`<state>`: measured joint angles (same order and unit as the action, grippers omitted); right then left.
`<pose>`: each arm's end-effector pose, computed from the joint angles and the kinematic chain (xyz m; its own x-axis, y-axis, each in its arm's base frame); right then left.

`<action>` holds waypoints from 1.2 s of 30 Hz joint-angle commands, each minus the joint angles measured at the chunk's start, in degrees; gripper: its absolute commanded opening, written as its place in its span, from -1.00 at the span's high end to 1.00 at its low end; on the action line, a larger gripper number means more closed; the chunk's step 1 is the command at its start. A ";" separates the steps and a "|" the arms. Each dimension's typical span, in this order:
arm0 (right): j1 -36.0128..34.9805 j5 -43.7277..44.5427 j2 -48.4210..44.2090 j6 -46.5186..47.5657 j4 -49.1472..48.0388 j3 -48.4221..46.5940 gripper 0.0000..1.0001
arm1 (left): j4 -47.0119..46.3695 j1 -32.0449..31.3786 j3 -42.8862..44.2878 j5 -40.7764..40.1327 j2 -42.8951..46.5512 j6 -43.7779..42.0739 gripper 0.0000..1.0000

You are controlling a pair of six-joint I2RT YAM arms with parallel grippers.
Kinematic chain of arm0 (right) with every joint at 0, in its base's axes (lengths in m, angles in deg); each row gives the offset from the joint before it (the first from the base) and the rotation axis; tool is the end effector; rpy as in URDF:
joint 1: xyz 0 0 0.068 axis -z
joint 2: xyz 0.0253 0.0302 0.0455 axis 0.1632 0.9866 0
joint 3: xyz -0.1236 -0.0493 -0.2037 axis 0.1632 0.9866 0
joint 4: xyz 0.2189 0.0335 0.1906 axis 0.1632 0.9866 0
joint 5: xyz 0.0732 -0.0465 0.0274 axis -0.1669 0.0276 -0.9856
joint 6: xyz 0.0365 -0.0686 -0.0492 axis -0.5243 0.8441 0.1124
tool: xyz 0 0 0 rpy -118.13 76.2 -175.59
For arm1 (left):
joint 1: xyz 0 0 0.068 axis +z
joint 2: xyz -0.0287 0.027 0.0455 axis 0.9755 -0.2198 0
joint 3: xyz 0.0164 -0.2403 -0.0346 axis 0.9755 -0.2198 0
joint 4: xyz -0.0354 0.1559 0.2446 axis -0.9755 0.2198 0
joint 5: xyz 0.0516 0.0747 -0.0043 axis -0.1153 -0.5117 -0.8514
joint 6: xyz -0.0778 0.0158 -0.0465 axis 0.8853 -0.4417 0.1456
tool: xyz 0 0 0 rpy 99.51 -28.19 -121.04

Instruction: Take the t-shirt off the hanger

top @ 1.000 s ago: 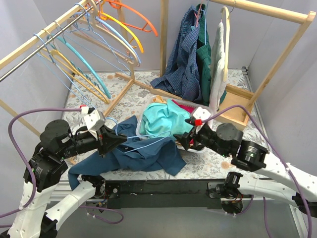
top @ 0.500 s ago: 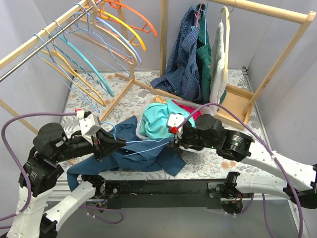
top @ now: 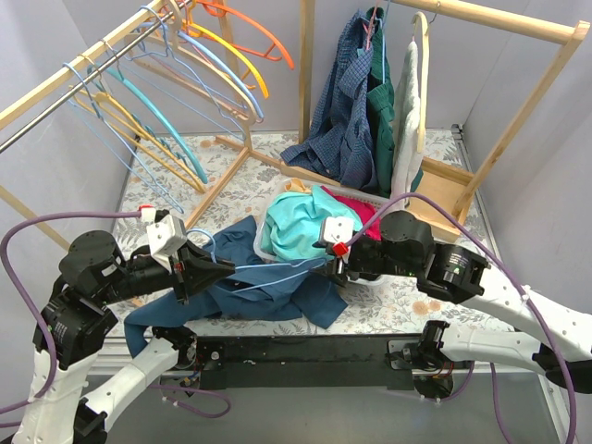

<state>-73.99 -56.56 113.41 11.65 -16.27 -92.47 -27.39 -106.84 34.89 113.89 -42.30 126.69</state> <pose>0.1155 0.2705 0.3630 0.1695 -0.3009 -0.9385 -0.9443 0.2231 -0.2420 0.0913 -0.1128 0.4395 -0.7167 -0.1454 -0.6820 0.6112 0.3399 -0.7148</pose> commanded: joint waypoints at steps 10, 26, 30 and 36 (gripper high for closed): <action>0.09 -6.38 3.37 -0.30 -0.24 -3.13 0.55 | 0.09 -0.26 0.47 -1.86 1.17 -0.29 1.00; 0.09 7.85 -5.59 0.31 3.54 -1.46 0.97 | -2.81 -0.26 -8.13 -17.85 7.75 3.22 -0.81; 0.09 12.33 -8.32 1.02 5.29 -2.42 0.97 | -3.69 -0.26 -11.91 -23.30 11.18 5.06 -0.88; 0.09 16.29 -10.34 1.90 9.77 -6.20 0.97 | -4.40 -0.26 -15.79 -36.28 13.48 7.79 -0.89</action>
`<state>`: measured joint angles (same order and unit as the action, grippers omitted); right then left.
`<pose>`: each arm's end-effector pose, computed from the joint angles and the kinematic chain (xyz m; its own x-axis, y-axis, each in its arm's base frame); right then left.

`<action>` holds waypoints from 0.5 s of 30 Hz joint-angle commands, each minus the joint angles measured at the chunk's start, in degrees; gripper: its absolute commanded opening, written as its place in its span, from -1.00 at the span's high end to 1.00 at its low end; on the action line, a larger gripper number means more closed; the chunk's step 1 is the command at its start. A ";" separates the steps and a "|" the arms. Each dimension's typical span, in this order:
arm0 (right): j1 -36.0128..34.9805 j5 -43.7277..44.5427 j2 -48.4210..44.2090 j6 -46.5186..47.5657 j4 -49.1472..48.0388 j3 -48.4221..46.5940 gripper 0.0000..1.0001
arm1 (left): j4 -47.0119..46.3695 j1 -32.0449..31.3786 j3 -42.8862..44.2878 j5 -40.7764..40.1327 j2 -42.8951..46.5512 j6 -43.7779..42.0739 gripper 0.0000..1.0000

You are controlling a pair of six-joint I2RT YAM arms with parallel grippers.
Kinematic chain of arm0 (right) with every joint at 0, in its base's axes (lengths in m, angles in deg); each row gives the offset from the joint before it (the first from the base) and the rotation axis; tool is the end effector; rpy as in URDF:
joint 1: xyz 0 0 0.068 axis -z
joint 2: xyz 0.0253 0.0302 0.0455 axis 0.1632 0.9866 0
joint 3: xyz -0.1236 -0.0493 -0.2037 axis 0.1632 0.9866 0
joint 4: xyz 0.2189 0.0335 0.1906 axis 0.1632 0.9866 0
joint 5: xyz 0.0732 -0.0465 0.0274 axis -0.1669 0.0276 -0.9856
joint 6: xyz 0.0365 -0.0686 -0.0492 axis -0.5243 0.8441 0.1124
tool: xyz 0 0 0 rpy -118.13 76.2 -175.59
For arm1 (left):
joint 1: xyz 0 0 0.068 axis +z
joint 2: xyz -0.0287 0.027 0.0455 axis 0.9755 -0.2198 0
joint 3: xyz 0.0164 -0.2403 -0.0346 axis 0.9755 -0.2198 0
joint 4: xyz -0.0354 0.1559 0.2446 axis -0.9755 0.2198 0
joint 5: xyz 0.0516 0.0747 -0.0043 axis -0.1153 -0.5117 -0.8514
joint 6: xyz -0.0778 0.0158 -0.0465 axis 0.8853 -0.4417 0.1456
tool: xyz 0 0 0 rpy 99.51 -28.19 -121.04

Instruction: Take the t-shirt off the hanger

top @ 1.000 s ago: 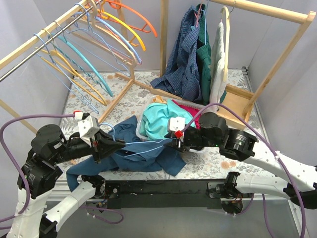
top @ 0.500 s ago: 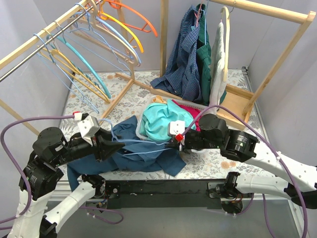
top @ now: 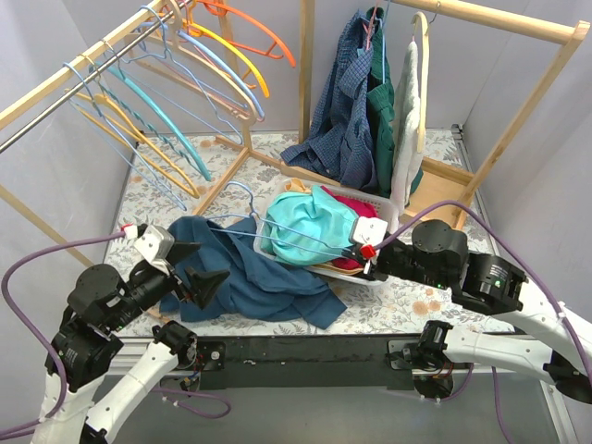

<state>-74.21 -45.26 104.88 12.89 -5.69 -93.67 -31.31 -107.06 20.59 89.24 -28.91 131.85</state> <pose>0.1092 0.2215 0.3807 0.1629 -0.3711 -0.9142 -0.8736 0.3765 -0.3085 0.1031 -0.0842 0.3929 -0.5839 -0.4371 -0.6842 0.4176 0.5609 -0.7148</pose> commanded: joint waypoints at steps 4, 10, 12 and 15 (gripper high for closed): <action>0.31 6.84 -3.05 1.09 2.62 -8.07 0.97 | -1.36 -0.04 -2.37 -19.39 -0.88 4.21 -0.90; 0.31 2.72 -4.02 0.39 7.02 -12.82 0.97 | -4.35 -0.04 -4.83 -24.93 -4.66 6.59 -0.92; 0.31 2.01 -4.11 -0.05 7.55 -13.35 0.97 | -5.92 -0.04 -5.98 -24.85 -6.68 7.12 -0.89; 0.31 1.65 -4.46 -0.57 7.99 -13.70 0.97 | -8.47 -0.04 -7.82 -23.18 -8.79 7.30 -0.74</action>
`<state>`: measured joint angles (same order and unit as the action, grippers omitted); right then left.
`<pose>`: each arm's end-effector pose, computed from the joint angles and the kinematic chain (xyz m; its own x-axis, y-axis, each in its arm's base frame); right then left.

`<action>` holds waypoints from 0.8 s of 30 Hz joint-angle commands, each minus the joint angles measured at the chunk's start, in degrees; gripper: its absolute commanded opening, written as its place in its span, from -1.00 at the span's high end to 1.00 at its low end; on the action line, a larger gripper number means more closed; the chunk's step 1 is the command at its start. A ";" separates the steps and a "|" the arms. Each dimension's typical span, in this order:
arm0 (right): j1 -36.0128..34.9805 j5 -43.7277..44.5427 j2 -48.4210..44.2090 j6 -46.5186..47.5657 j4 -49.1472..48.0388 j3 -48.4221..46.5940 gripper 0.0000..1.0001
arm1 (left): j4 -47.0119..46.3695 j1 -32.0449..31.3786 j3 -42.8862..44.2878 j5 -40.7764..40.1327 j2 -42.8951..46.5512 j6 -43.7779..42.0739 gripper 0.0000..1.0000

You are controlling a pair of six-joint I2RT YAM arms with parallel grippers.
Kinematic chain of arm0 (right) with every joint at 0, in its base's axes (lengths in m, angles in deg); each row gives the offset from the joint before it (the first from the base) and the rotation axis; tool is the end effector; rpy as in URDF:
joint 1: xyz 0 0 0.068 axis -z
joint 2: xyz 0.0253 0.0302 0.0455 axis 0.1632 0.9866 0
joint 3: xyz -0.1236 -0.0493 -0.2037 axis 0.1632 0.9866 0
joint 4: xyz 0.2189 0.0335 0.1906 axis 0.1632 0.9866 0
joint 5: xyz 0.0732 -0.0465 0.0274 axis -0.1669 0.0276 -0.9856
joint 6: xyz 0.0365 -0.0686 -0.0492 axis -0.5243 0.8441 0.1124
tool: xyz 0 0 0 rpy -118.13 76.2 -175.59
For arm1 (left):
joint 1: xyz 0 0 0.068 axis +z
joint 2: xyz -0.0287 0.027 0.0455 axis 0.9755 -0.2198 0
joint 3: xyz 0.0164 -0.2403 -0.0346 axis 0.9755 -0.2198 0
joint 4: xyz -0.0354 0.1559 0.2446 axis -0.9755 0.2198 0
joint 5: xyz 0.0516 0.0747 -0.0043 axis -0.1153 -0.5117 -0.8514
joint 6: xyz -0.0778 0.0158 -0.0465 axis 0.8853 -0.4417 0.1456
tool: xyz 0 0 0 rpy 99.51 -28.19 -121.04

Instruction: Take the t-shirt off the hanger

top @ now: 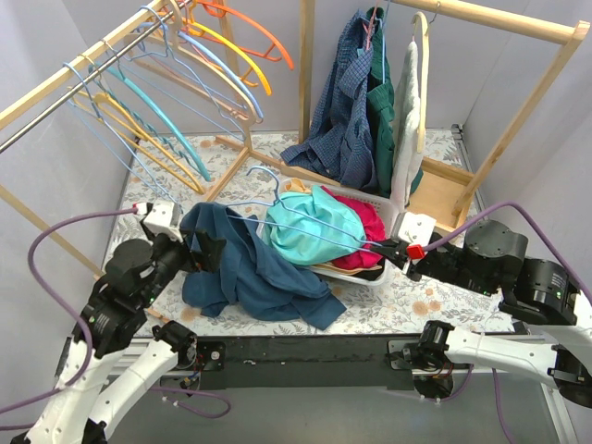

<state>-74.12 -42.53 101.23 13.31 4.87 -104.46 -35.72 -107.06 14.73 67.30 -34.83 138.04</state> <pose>0.0909 0.1727 0.4362 0.1880 -0.3304 -0.9249 -0.8406 0.4330 -0.3256 0.1613 -0.0813 0.3540 -0.4585 -0.6162 -0.6403 0.0708 0.6929 -0.7175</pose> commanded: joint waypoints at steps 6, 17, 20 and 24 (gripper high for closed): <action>0.22 -0.11 -1.25 -1.60 -0.64 -4.57 0.97 | -5.04 -0.04 -2.76 -1.49 -7.00 0.32 0.83; 0.22 3.75 -3.53 -5.47 5.16 -3.78 0.97 | -3.98 -0.04 0.75 -29.79 -8.94 6.64 1.00; 0.22 5.34 -4.23 -6.18 5.43 -4.22 0.97 | -5.12 -0.04 0.67 -29.98 -7.80 6.04 1.00; 0.22 8.23 -3.36 -5.74 2.63 -3.79 0.97 | -5.74 -0.04 0.23 -21.82 -7.27 4.11 1.00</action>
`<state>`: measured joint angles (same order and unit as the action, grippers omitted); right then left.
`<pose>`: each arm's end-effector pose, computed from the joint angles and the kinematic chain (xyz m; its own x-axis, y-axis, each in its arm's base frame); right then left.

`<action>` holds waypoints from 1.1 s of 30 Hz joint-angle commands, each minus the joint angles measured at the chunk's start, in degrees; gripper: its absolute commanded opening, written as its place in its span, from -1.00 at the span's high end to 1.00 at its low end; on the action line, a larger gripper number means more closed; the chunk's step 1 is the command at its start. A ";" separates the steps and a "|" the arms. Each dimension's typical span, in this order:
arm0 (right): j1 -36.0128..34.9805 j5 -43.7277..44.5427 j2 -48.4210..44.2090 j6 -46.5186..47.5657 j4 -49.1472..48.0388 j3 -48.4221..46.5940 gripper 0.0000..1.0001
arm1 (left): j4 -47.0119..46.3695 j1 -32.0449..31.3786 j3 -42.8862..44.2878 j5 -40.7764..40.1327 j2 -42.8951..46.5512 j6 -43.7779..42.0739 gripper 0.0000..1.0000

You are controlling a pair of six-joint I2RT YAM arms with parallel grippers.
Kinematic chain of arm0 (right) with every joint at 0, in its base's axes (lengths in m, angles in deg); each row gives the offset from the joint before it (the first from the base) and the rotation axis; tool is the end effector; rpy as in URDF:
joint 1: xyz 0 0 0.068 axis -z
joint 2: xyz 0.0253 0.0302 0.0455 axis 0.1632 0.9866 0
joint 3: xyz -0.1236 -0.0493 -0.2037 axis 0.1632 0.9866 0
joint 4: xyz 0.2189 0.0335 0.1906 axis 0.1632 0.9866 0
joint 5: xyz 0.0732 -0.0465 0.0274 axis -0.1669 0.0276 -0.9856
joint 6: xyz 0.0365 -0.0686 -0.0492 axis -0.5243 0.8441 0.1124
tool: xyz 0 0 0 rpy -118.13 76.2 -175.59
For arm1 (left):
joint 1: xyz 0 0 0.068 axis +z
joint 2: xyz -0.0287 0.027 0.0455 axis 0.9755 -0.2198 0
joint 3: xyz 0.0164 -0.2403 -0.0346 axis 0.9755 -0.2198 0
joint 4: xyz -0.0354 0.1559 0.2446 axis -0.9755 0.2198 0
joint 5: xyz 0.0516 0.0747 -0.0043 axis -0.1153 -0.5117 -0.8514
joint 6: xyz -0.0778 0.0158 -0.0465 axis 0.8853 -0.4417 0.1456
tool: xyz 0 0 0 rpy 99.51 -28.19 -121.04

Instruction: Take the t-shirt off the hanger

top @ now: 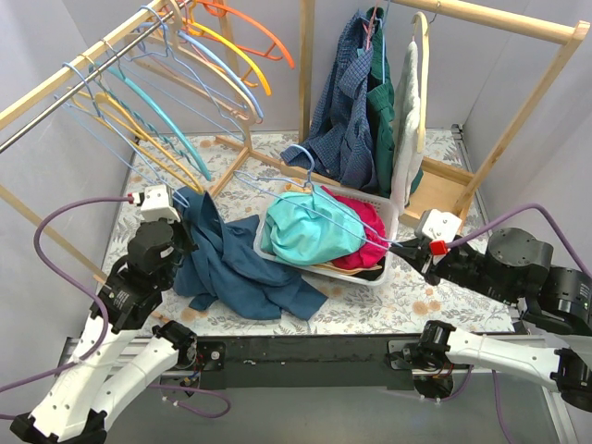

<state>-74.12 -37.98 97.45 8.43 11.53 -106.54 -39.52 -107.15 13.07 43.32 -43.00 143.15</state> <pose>0.0828 0.1404 0.4416 0.1003 -0.3193 -0.9423 -0.8132 0.5194 -0.2625 0.2024 -0.0677 0.3312 -0.2018 -0.6999 -0.6852 -0.2562 0.7129 -0.6528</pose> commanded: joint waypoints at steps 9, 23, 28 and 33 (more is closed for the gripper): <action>0.22 3.33 12.19 3.61 -23.72 -1.00 0.97 | 2.72 -0.04 4.78 15.87 2.31 -4.09 1.00; 4.07 -1.48 38.98 9.77 -39.90 -19.97 0.97 | 8.34 0.05 10.85 28.27 3.28 -3.92 1.00; 9.87 -11.41 47.61 6.61 -41.48 -30.33 0.97 | 8.70 0.05 11.47 34.51 5.03 -3.83 1.00; 11.03 -18.27 58.33 5.64 -39.03 -43.61 0.97 | 6.33 0.05 10.42 34.52 7.14 -1.72 1.00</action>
<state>-63.50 -48.43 150.19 15.73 -24.75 -139.74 -30.91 -107.15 22.16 75.05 -37.50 140.02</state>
